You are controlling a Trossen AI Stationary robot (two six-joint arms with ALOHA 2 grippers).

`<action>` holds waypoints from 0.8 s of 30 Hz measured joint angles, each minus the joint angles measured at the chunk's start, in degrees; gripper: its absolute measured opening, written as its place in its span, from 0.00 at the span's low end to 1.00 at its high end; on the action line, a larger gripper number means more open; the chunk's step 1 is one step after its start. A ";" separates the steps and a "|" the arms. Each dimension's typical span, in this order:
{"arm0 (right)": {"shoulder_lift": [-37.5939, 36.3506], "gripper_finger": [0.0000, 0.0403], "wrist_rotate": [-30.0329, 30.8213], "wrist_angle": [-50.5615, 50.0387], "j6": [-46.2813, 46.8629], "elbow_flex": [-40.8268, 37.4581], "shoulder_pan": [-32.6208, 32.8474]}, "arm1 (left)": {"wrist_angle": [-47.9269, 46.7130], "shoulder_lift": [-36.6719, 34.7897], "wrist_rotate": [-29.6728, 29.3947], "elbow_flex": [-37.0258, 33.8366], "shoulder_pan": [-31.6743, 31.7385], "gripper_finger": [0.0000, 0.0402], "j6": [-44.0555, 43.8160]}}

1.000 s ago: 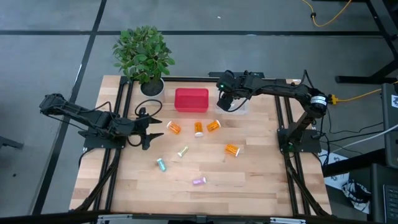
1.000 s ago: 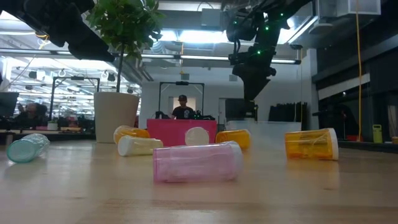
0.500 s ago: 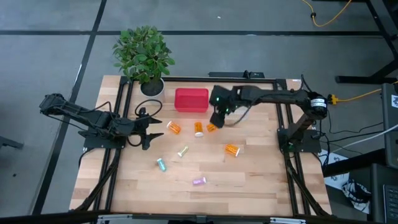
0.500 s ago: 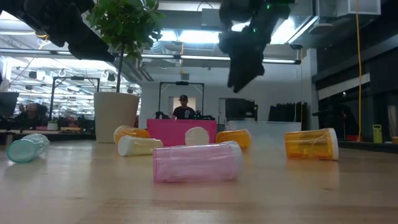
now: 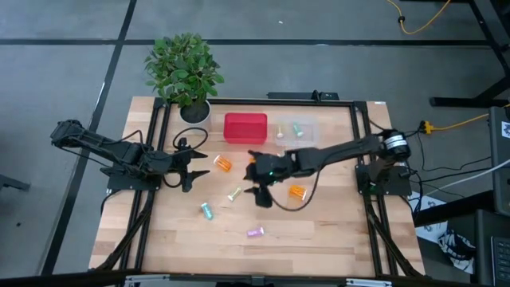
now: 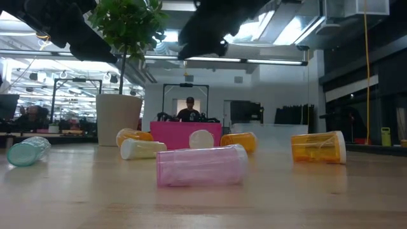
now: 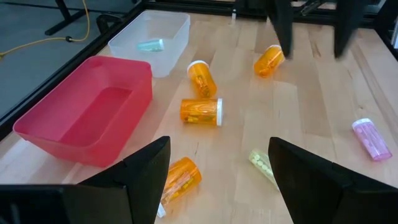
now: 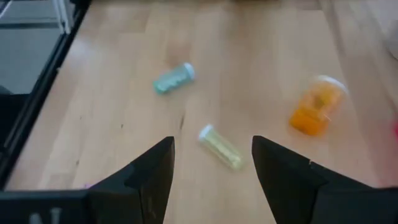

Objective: Pick and place medicine bottles into bin by pill shape (circle, oval)
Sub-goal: Put the green tablet bottle into the transparent bin

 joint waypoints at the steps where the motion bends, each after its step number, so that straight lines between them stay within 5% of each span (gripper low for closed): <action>1: 1.24 0.54 0.05 1.37 -1.00 0.00 0.21 | 0.02 -0.02 0.00 0.00 0.02 0.66 0.00; 24: 19.42 0.54 -3.52 15.39 -10.88 -0.02 -2.54 | 0.00 -0.02 0.00 0.00 0.00 0.66 0.00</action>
